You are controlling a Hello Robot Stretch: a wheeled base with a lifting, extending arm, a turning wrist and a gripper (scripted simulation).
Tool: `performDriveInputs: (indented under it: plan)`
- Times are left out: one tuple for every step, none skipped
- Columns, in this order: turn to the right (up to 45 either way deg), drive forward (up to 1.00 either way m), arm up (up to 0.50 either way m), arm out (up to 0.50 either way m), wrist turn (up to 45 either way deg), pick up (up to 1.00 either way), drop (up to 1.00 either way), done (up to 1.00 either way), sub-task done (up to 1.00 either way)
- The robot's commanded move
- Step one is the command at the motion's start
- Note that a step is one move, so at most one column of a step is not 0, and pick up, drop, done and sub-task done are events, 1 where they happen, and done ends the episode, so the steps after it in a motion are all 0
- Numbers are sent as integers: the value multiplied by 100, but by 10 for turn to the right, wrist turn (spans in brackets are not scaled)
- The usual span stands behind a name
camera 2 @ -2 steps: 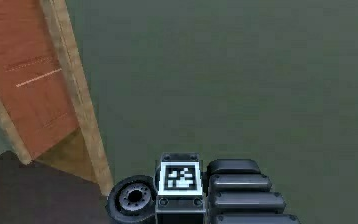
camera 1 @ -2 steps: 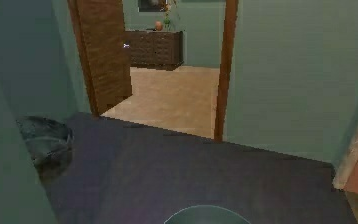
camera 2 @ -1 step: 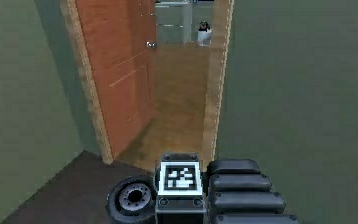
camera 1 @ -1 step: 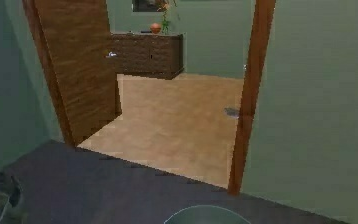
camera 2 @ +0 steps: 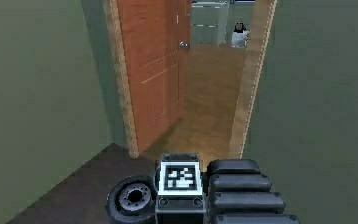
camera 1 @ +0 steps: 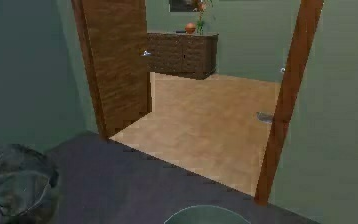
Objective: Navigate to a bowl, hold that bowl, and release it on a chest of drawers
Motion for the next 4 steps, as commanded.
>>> performDriveInputs:
  plan:
    - [0, 100, 0, 0, 0, 0, 0, 0, 0]
    - [0, 15, 0, 0, 0, 0, 0, 0, 0]
    - [90, 0, 0, 0, 0, 0, 0, 0, 0]
    - [0, 100, 0, 0, 0, 0, 0, 0, 0]
